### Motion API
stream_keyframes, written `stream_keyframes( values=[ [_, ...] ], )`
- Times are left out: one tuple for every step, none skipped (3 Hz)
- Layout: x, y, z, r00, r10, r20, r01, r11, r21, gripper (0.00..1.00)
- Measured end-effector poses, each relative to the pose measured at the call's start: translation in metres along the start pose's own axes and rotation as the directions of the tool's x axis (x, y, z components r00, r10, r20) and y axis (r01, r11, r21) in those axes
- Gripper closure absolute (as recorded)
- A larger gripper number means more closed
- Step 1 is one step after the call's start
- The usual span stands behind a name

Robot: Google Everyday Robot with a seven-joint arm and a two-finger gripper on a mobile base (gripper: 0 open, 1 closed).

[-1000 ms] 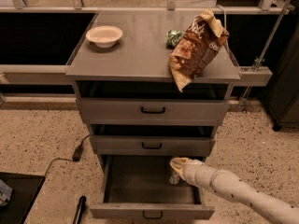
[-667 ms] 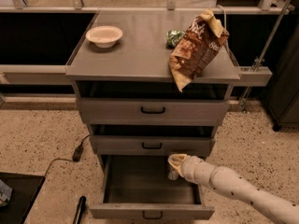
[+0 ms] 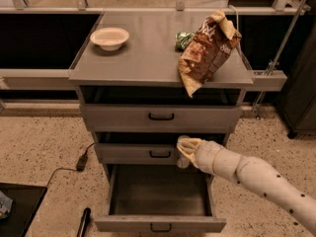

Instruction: Pick redbull can from bottom drawer and place on counter

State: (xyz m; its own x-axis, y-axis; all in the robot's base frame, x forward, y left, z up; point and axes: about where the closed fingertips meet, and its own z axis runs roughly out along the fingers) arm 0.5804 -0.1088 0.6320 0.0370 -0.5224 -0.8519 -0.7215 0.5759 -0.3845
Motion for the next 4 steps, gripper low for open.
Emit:
stream_keyframes(
  values=[
    [-0.101,-0.033,-0.029,0.99,-0.094,0.105,0.09,0.9951,0.041,1.0],
    [-0.101,-0.033,-0.029,0.99,-0.094,0.105,0.09,0.9951,0.041,1.0],
    [-0.144,-0.047,-0.037,0.975,-0.155,0.162,0.147,0.9873,0.059,1.0],
    [-0.23,-0.078,-0.063,0.923,-0.297,0.245,0.279,0.9546,0.104,1.0]
  ],
)
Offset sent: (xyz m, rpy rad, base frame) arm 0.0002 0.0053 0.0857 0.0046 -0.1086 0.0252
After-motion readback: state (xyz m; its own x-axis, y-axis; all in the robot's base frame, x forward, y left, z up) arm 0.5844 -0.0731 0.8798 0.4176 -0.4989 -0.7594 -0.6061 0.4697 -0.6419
